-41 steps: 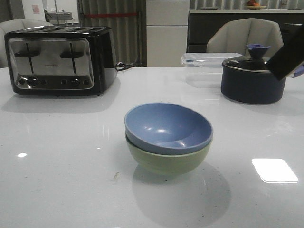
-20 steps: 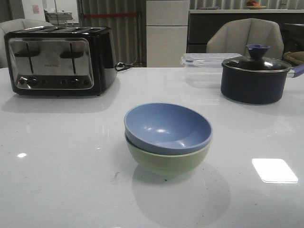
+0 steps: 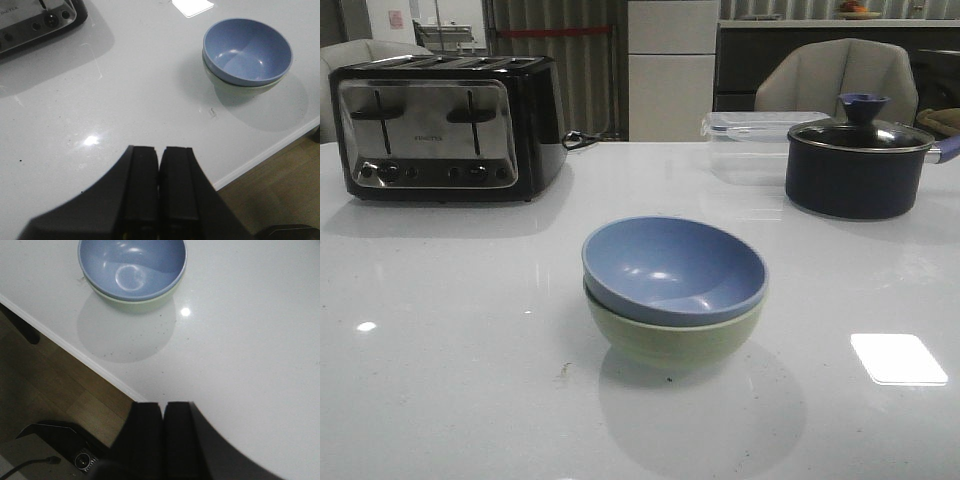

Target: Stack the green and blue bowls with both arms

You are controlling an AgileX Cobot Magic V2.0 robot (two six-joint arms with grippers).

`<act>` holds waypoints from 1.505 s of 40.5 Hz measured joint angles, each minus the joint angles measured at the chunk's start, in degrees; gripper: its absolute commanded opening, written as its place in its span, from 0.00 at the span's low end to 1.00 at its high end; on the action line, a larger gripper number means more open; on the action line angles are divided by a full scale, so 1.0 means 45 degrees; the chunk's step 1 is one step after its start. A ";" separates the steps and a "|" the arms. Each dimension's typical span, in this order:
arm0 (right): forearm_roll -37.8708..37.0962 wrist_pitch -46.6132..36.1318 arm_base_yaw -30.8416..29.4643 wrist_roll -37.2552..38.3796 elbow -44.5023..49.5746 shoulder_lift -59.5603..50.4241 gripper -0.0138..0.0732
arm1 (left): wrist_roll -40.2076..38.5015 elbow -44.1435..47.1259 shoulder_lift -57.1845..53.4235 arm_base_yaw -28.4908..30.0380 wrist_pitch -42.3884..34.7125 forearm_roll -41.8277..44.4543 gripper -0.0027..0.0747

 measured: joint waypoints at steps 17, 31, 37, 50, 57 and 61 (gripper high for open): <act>0.0000 0.0321 0.0000 0.0005 0.0000 0.0000 0.22 | -0.0009 0.0000 0.0000 0.0000 0.0233 -0.0025 0.15; 0.0000 0.0345 0.0000 0.0005 0.0000 0.0000 0.22 | -0.0009 0.0197 -0.0615 0.0799 0.0066 -0.0105 0.15; 0.0000 0.0345 0.0000 0.0005 0.0000 0.0000 0.22 | 0.0072 0.1274 -0.1855 0.2791 -0.0888 -0.0744 0.15; 0.0000 0.0345 0.0000 0.0027 0.0000 0.0000 0.22 | 0.0818 0.6058 -0.5904 0.6026 -0.6031 -0.1765 0.15; 0.0000 0.0345 0.0000 0.0027 0.0000 0.0000 0.22 | 0.0818 0.7889 -0.7357 0.6972 -0.7470 -0.1763 0.15; 0.0000 0.0345 0.0000 0.0027 0.0000 0.0000 0.22 | 0.0835 0.8476 -0.7551 0.7217 -0.8177 -0.1788 0.15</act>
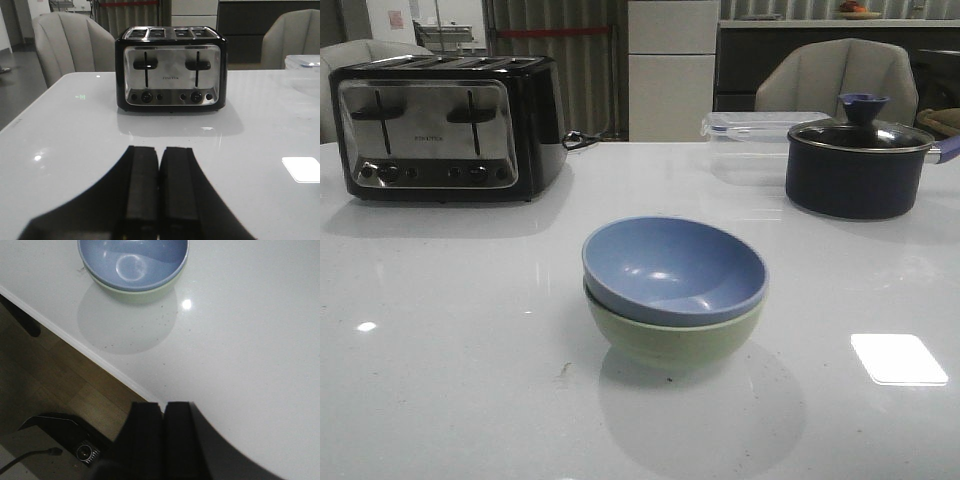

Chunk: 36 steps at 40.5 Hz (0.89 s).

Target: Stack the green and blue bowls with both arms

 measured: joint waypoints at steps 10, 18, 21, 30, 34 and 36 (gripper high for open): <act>0.0000 0.0000 0.0000 0.0000 0.0000 0.0000 0.22 | 0.0000 0.0410 0.0000 0.0354 -0.1441 -0.0152 0.15; 0.0000 0.0000 0.0000 0.0000 0.0000 0.0000 0.22 | 0.0000 0.0410 0.0000 0.0354 -0.1583 -0.0152 0.15; 0.0000 0.0000 0.0000 0.0000 0.0000 0.0000 0.22 | 0.0000 0.0410 0.0000 0.0354 -0.1583 -0.0152 0.15; 0.0000 0.0000 0.0000 0.0000 0.0000 0.0000 0.22 | 0.0000 0.0410 0.0000 0.0198 -0.1583 -0.0152 0.15; 0.0000 0.0000 0.0000 0.0000 0.0000 0.0000 0.22 | 0.0000 0.0410 0.0000 0.0002 -0.1583 -0.0152 0.15; 0.0000 0.0000 0.0000 0.0000 0.0000 0.0000 0.22 | 0.0000 0.0410 0.0000 -0.0050 -0.1583 -0.0152 0.15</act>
